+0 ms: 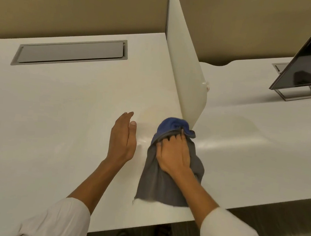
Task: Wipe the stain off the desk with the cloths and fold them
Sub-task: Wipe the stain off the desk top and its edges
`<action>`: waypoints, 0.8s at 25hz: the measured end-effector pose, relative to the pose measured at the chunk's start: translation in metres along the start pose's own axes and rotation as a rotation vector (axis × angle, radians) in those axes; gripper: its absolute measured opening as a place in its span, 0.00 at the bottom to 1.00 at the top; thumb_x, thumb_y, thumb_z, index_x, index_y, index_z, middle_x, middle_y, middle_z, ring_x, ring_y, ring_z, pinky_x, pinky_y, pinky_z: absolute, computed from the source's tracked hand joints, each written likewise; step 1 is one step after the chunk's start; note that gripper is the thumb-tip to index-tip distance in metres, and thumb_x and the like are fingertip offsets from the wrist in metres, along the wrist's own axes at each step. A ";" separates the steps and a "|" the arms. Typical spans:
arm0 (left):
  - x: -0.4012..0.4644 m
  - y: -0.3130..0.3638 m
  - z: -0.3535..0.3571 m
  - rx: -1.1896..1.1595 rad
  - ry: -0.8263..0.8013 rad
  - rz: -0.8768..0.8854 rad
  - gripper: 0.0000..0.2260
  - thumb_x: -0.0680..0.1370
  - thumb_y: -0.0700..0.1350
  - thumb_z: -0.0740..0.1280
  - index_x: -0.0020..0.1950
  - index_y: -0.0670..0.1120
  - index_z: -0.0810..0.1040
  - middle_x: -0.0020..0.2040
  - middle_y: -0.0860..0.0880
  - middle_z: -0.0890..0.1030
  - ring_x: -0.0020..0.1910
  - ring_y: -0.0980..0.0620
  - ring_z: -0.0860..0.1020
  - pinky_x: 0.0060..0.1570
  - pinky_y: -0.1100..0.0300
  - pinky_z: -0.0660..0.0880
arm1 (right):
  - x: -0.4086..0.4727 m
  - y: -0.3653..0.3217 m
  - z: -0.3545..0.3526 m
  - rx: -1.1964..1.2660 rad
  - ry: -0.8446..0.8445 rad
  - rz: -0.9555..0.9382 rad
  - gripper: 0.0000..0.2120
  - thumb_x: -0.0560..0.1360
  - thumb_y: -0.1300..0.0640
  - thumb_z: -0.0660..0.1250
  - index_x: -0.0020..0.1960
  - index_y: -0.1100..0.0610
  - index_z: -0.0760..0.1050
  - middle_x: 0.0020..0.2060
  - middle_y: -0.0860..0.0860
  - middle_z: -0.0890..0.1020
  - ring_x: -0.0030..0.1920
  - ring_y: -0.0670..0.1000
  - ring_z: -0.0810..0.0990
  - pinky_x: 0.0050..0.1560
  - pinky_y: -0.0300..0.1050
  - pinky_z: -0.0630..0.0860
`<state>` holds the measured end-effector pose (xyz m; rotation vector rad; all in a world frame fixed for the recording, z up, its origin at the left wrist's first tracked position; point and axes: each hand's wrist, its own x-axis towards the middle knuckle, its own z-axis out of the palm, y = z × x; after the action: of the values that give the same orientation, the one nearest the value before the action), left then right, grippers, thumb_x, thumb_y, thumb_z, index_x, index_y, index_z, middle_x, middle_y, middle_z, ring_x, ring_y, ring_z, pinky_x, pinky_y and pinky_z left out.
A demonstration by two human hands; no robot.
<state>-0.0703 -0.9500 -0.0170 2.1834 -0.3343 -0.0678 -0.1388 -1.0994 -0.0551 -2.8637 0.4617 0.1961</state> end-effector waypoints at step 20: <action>0.018 -0.004 -0.013 0.019 -0.011 0.012 0.25 0.81 0.56 0.49 0.74 0.46 0.67 0.74 0.47 0.69 0.73 0.48 0.66 0.74 0.49 0.62 | 0.026 -0.018 -0.030 -0.010 -0.274 0.357 0.15 0.77 0.52 0.61 0.49 0.65 0.76 0.45 0.61 0.81 0.46 0.61 0.81 0.47 0.52 0.78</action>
<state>-0.0498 -0.9425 -0.0117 2.2004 -0.3558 -0.0706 -0.1056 -1.0977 -0.0269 -2.6818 0.9086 0.6427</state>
